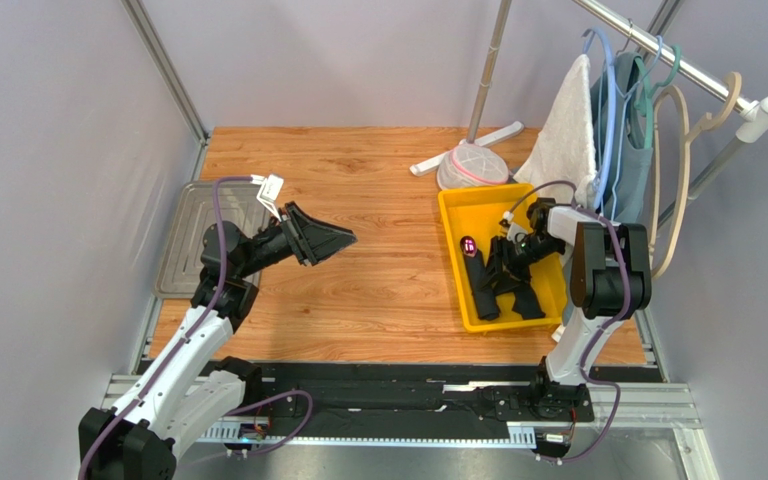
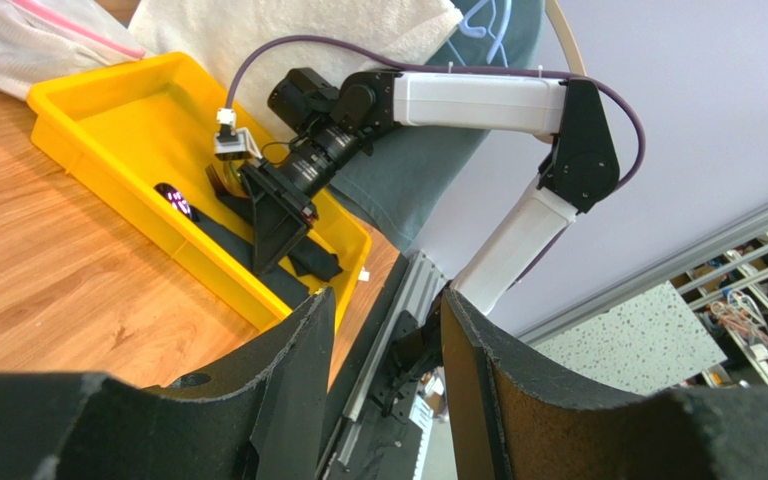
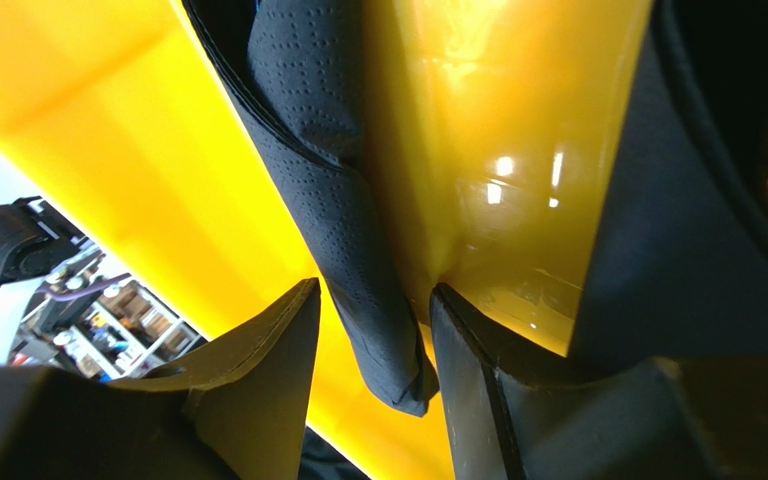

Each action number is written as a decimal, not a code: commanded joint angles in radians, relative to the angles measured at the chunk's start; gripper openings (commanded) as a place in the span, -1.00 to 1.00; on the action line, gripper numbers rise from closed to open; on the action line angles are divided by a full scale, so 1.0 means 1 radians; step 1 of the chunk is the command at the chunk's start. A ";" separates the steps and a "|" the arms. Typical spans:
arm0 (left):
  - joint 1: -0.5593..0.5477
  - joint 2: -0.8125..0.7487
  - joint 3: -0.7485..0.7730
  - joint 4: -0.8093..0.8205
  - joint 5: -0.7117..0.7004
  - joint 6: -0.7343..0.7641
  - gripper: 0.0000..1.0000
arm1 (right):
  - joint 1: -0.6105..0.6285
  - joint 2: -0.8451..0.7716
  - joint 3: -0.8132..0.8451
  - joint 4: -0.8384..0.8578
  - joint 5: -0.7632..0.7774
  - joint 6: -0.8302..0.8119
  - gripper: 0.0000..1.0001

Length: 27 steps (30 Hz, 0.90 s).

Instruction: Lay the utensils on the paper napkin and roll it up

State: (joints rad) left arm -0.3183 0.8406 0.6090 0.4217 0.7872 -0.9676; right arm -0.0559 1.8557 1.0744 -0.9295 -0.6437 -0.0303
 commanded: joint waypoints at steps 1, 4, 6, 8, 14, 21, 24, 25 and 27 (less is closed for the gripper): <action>-0.001 -0.011 -0.003 0.048 0.004 -0.013 0.03 | -0.004 -0.062 0.035 0.021 0.061 -0.017 0.00; -0.001 -0.011 -0.008 0.051 0.003 -0.013 0.03 | -0.004 -0.073 0.042 0.017 0.059 -0.022 -0.10; -0.001 -0.011 -0.008 0.054 0.003 -0.013 0.03 | -0.004 -0.072 0.041 0.018 0.049 -0.022 -0.22; -0.001 -0.012 -0.009 0.055 0.001 -0.014 0.03 | -0.004 -0.058 0.038 0.018 0.036 -0.022 -0.40; -0.001 -0.012 -0.011 0.057 0.001 -0.019 0.02 | -0.004 -0.001 0.025 0.034 0.004 -0.014 -0.67; -0.001 -0.008 -0.009 0.061 0.000 -0.017 0.02 | -0.002 0.042 0.013 0.060 -0.068 0.013 -0.84; -0.001 -0.006 -0.011 0.063 0.001 -0.019 0.02 | -0.001 0.048 0.015 0.064 -0.120 0.012 -0.85; 0.001 -0.006 -0.011 0.063 0.001 -0.019 0.02 | 0.001 0.050 0.013 0.064 -0.129 0.012 -0.85; -0.001 -0.006 -0.012 0.061 0.001 -0.019 0.02 | 0.005 0.046 0.012 0.064 -0.139 0.010 -0.84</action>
State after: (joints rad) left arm -0.3183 0.8398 0.5972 0.4397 0.7845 -0.9821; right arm -0.0559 1.8984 1.0855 -0.9005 -0.7177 -0.0227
